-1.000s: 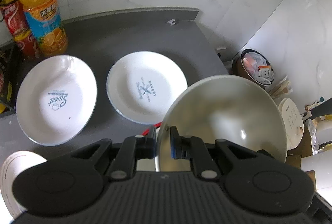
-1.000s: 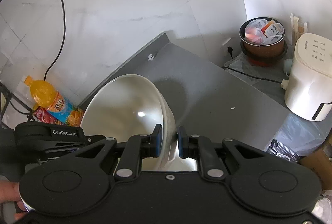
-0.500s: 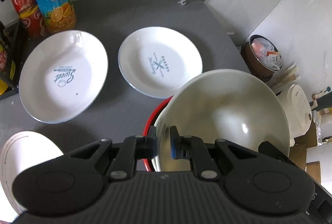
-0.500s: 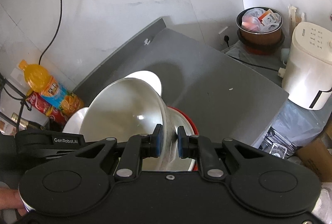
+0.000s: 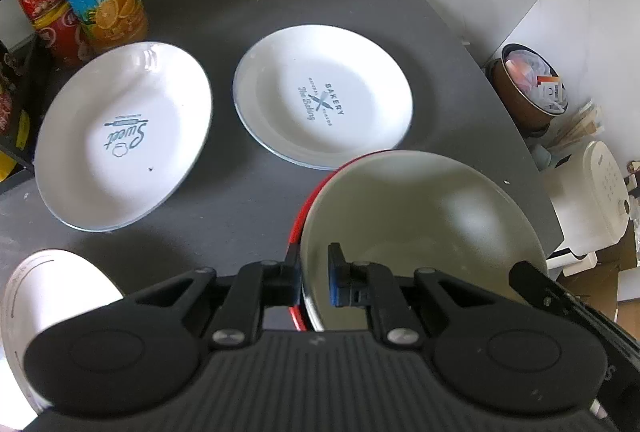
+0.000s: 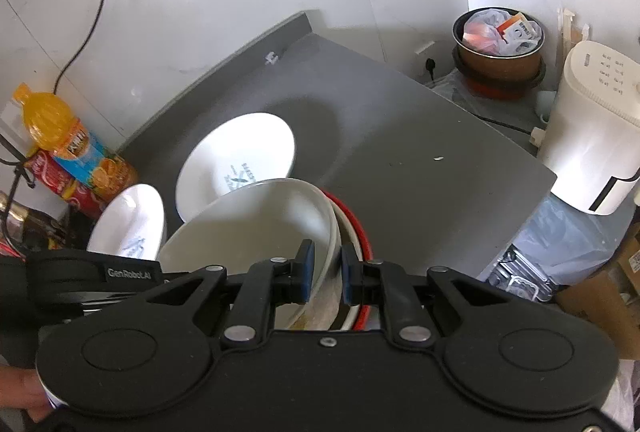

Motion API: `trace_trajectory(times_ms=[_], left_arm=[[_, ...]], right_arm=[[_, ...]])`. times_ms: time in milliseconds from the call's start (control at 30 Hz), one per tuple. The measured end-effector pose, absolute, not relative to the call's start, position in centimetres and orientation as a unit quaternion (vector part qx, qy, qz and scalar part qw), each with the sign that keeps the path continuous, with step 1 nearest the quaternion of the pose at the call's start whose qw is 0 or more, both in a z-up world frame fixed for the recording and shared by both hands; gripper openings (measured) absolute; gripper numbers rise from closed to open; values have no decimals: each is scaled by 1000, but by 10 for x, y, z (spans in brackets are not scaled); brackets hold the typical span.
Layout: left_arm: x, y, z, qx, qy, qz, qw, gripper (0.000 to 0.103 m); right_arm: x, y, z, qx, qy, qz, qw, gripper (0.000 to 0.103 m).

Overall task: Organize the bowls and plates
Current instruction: 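Lower the patterned bowl into the large white bowl with both tools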

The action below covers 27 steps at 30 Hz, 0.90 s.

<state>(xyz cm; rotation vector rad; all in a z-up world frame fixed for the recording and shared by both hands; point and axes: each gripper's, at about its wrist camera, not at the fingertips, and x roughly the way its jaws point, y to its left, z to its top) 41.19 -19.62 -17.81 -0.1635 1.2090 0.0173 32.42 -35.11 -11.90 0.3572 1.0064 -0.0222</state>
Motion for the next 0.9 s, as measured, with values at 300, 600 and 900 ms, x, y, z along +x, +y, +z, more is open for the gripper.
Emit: trace_trajectory(times_ms=[300, 600, 900], left_arm=[[415, -199, -178, -69, 563, 12, 823, 12], [418, -184, -176, -96, 571, 10, 816, 16], [419, -179, -172, -101, 577, 9, 811, 19]], right_arm=[[329, -358, -128, 167, 492, 2, 854, 14], [325, -377, -128, 200, 496, 23, 844, 14], [330, -383, -128, 202, 505, 54, 837, 6]])
